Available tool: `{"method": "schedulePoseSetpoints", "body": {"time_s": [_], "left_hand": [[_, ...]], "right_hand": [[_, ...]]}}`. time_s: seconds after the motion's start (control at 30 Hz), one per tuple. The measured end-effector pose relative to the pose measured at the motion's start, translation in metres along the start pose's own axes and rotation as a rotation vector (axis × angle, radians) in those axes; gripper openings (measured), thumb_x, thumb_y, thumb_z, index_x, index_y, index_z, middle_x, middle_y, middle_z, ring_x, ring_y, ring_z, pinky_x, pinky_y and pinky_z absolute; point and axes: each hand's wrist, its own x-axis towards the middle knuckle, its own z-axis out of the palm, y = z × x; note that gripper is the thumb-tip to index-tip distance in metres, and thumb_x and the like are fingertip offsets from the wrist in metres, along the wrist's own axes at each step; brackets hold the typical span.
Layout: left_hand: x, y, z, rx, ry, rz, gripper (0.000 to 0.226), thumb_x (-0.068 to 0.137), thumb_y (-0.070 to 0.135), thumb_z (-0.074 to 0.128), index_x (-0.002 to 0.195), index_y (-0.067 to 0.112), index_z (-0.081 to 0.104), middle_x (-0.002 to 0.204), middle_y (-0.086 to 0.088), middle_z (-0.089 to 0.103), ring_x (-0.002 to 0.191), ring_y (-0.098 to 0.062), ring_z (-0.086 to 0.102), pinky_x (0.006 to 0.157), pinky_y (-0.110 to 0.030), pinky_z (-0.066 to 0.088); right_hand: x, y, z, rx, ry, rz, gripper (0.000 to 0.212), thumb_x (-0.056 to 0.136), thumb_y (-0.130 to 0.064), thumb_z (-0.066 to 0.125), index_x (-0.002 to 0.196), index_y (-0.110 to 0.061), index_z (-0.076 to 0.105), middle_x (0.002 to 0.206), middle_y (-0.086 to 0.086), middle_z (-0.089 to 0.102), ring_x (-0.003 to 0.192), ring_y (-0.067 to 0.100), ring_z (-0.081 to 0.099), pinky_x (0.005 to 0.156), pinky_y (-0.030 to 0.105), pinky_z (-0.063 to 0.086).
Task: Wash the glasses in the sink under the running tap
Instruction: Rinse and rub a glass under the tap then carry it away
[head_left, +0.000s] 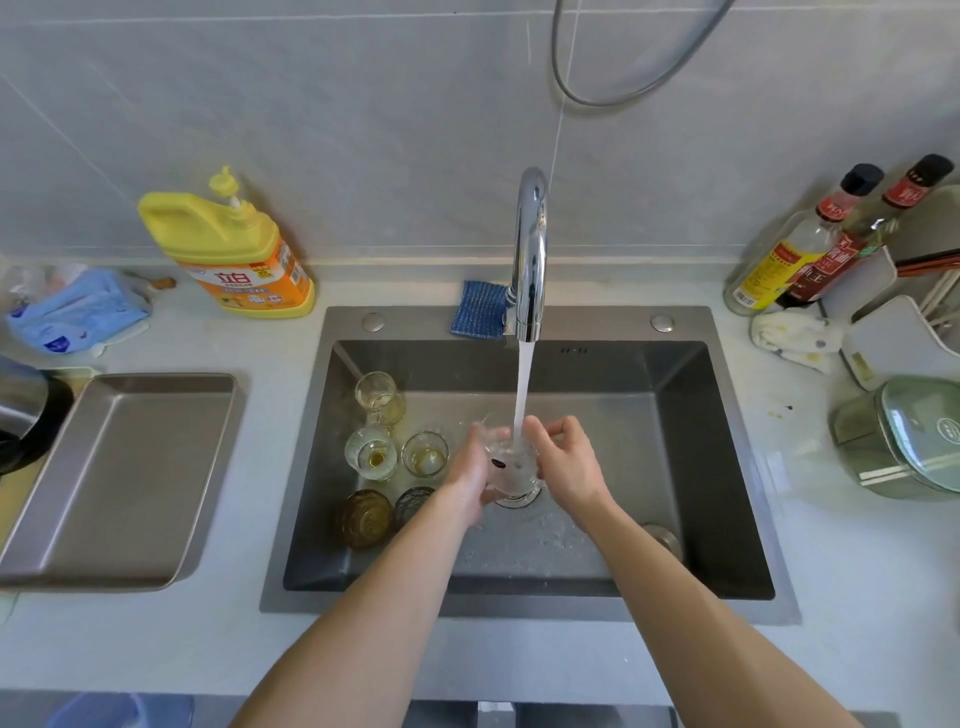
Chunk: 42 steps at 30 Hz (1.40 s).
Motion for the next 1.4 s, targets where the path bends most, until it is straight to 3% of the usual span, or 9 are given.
{"method": "schedulePoseSetpoints", "body": {"time_s": [0.1, 0.27, 0.53, 0.67, 0.83, 0.93, 1.1, 1.23, 1.4], "left_hand": [[-0.009, 0.006, 0.011, 0.063, -0.125, 0.047, 0.048, 0.095, 0.068, 0.041, 0.109, 0.034, 0.07, 0.13, -0.01, 0.068, 0.116, -0.03, 0.066, 0.102, -0.052, 0.053], [-0.007, 0.01, 0.012, 0.121, -0.061, 0.141, 0.032, 0.099, 0.012, 0.047, 0.102, 0.023, 0.078, 0.119, -0.009, 0.072, 0.1, -0.036, 0.074, 0.074, -0.043, 0.067], [-0.003, 0.011, 0.01, 0.191, -0.004, 0.232, 0.047, 0.091, 0.057, 0.05, 0.109, 0.022, 0.076, 0.107, -0.011, 0.078, 0.093, -0.026, 0.075, 0.094, -0.047, 0.06], [-0.014, 0.014, 0.018, -0.101, -0.201, 0.235, 0.039, 0.1, 0.036, 0.043, 0.097, 0.015, 0.075, 0.089, -0.011, 0.075, 0.075, -0.021, 0.073, 0.065, -0.031, 0.059], [0.004, 0.007, 0.018, 0.052, -0.152, 0.348, 0.065, 0.065, 0.081, 0.078, 0.098, 0.025, 0.082, 0.105, -0.009, 0.08, 0.107, -0.029, 0.074, 0.1, -0.054, 0.056], [0.006, 0.004, 0.02, 0.044, -0.047, 0.291, 0.09, 0.055, 0.089, 0.074, 0.11, 0.017, 0.076, 0.11, -0.014, 0.078, 0.111, -0.034, 0.072, 0.101, -0.057, 0.055], [-0.008, 0.005, 0.021, 0.109, -0.022, 0.337, 0.053, 0.09, 0.073, 0.056, 0.107, 0.024, 0.068, 0.102, -0.002, 0.076, 0.099, -0.021, 0.072, 0.094, -0.046, 0.058], [-0.012, 0.003, 0.017, 0.059, -0.08, 0.364, 0.098, 0.072, 0.1, 0.041, 0.138, 0.028, 0.051, 0.127, -0.002, 0.069, 0.117, -0.021, 0.065, 0.104, -0.052, 0.051], [-0.009, 0.009, 0.015, 0.124, -0.038, 0.502, 0.086, 0.09, 0.086, 0.035, 0.145, 0.02, 0.045, 0.141, -0.01, 0.061, 0.127, -0.027, 0.06, 0.106, -0.051, 0.05]], "right_hand": [[-0.003, -0.001, -0.004, -0.064, 0.024, -0.027, 0.033, 0.102, -0.051, 0.054, 0.106, -0.018, 0.052, 0.094, 0.003, 0.066, 0.078, 0.016, 0.061, 0.067, 0.034, 0.05], [-0.001, -0.014, -0.017, -0.175, -0.06, -0.213, 0.03, 0.094, -0.044, 0.071, 0.107, -0.019, 0.06, 0.074, -0.01, 0.059, 0.067, 0.009, 0.054, 0.063, 0.025, 0.042], [0.011, -0.021, -0.026, -0.05, -0.05, -0.217, 0.03, 0.089, -0.032, 0.081, 0.113, -0.017, 0.068, 0.075, -0.008, 0.062, 0.068, 0.008, 0.057, 0.068, 0.024, 0.048], [0.013, -0.023, -0.014, 0.126, 0.001, -0.086, 0.031, 0.093, -0.029, 0.077, 0.117, -0.01, 0.07, 0.08, 0.003, 0.072, 0.064, 0.009, 0.062, 0.068, 0.027, 0.054], [0.011, -0.015, -0.015, 0.346, -0.099, -0.113, 0.021, 0.102, -0.006, 0.063, 0.122, -0.001, 0.064, 0.091, 0.013, 0.077, 0.075, 0.018, 0.073, 0.073, 0.028, 0.06], [0.006, -0.021, -0.011, 0.26, -0.02, -0.06, 0.027, 0.101, -0.021, 0.066, 0.113, 0.002, 0.062, 0.075, 0.013, 0.072, 0.056, 0.023, 0.066, 0.056, 0.034, 0.059], [0.005, -0.04, 0.002, -0.019, -0.004, 0.104, 0.051, 0.103, -0.052, 0.049, 0.07, -0.014, 0.058, 0.055, 0.001, 0.055, 0.041, 0.018, 0.047, 0.043, 0.026, 0.036], [0.005, -0.05, 0.008, 0.07, 0.016, 0.153, 0.046, 0.098, -0.036, 0.047, 0.059, -0.013, 0.055, 0.052, 0.005, 0.056, 0.041, 0.021, 0.047, 0.044, 0.026, 0.036], [0.0, -0.047, 0.019, 0.18, 0.08, 0.158, 0.039, 0.093, -0.036, 0.056, 0.061, -0.014, 0.057, 0.055, 0.004, 0.056, 0.055, 0.021, 0.049, 0.06, 0.032, 0.042]]}}
